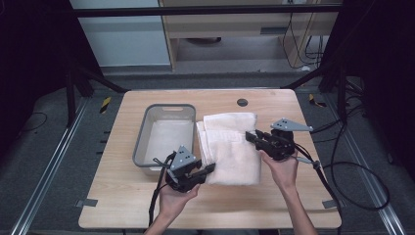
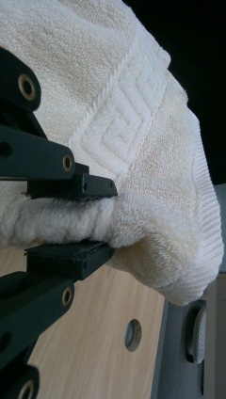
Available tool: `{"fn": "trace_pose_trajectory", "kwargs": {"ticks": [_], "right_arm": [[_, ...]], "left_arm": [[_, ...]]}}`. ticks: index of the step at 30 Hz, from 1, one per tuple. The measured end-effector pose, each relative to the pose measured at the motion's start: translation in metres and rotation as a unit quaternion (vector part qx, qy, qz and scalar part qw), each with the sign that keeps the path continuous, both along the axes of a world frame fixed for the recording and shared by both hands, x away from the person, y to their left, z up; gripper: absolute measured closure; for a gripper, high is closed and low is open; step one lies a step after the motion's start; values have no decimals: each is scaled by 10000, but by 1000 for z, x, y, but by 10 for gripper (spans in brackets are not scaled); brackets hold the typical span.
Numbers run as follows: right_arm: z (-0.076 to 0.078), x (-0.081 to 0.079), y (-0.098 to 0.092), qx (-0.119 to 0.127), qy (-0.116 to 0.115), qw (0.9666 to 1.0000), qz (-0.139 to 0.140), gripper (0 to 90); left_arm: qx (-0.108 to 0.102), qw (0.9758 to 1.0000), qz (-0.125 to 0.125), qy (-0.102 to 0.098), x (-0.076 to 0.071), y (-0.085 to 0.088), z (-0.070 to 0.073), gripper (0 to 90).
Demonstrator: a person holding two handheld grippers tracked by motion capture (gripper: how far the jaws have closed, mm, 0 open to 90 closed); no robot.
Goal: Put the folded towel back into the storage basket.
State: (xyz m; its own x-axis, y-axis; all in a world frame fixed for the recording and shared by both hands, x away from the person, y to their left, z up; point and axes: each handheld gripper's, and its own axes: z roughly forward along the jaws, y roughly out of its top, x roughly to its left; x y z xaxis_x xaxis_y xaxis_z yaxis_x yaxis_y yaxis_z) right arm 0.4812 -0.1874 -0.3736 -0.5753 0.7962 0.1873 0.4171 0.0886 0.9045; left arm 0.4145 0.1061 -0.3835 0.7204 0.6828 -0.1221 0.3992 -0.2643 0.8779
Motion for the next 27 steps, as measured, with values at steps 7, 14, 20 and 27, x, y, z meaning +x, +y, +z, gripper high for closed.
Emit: {"fn": "trace_pose_trajectory", "kwargs": {"ticks": [7,14,20,27], "right_arm": [[9,4,12,-37,-100,9999,36,707],[13,7,22,-49,-124,9999,74,706],[15,11,30,-46,-152,9998,97,706],[21,14,36,43,-174,9997,140,706]], "left_arm": [[-5,10000,68,-41,1,10,6,688],[-24,9999,145,-33,2,19,9,688],[-49,9998,195,-47,4,26,11,689],[-93,9996,237,-109,4,34,18,688]]}}
